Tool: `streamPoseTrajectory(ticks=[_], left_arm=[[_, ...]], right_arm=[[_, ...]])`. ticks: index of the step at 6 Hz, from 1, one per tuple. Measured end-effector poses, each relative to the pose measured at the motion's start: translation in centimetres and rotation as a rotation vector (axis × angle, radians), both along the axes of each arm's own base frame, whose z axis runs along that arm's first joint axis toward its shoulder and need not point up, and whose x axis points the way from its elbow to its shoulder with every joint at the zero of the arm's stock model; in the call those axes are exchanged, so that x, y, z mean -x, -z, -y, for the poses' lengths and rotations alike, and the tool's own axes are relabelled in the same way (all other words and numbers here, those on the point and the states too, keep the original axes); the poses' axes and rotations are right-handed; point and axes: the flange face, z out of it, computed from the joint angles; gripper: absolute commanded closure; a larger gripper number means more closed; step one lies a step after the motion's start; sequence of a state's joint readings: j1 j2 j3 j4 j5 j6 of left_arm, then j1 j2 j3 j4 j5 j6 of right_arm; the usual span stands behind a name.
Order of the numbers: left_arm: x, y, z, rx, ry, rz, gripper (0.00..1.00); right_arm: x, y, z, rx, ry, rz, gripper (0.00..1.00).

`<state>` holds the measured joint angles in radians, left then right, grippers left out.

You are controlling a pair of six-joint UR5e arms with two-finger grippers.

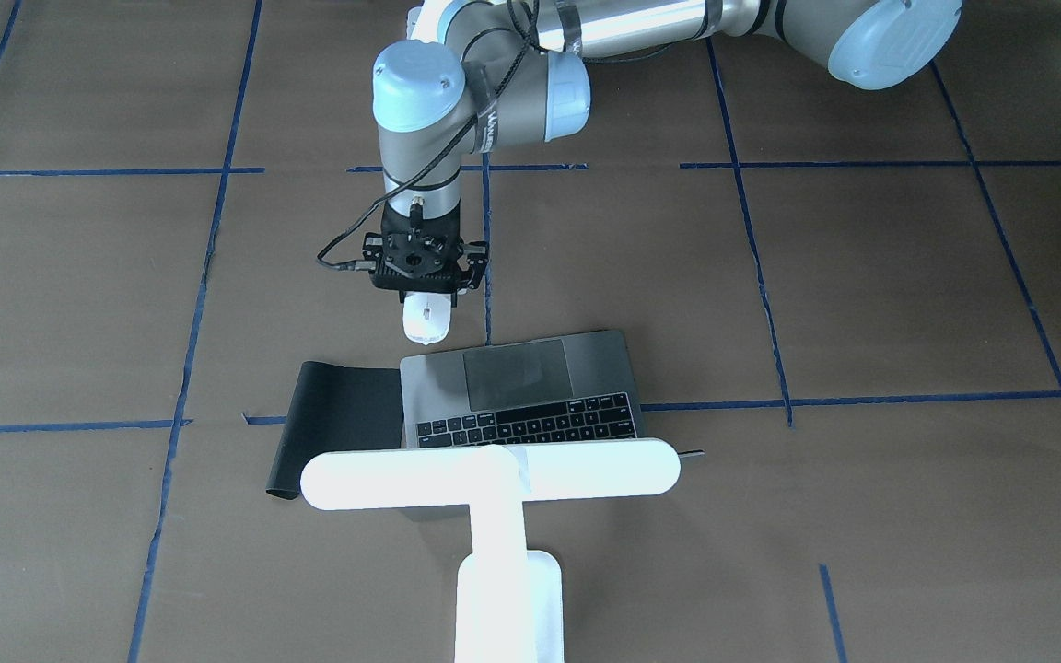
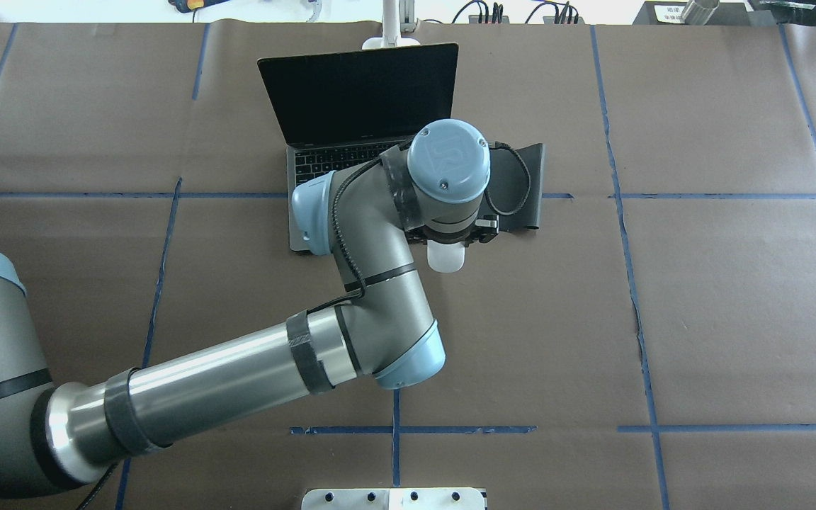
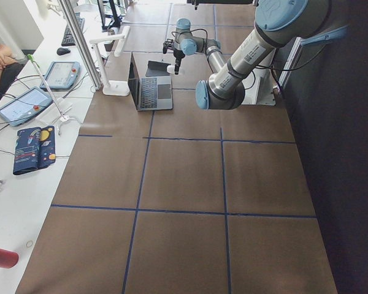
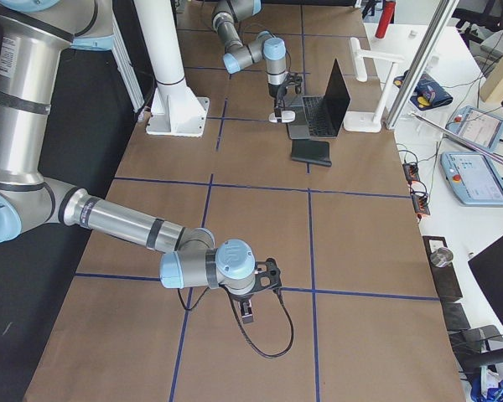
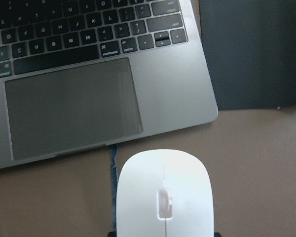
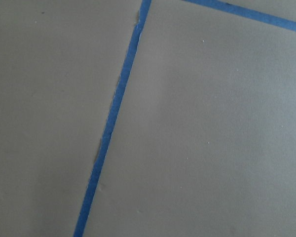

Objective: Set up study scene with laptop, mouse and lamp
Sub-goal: 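Carry the white mouse with the left gripper onto the mouse pad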

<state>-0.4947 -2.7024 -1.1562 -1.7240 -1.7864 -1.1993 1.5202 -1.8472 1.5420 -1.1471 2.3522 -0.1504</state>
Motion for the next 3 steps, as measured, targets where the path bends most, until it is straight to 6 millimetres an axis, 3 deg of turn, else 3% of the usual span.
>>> streamPoseTrajectory(ticks=[1, 3], left_arm=[[-2.3, 0.9, 2.2, 0.019, 0.024, -0.017, 0.73], [-6.2, 1.9, 4.8, 0.063, 0.092, -0.063, 0.73]], right_arm=[[0.0, -0.1, -0.1, 0.003, 0.000, 0.000, 0.00], [0.0, -0.4, -0.2, 0.009, 0.001, 0.000, 0.00]])
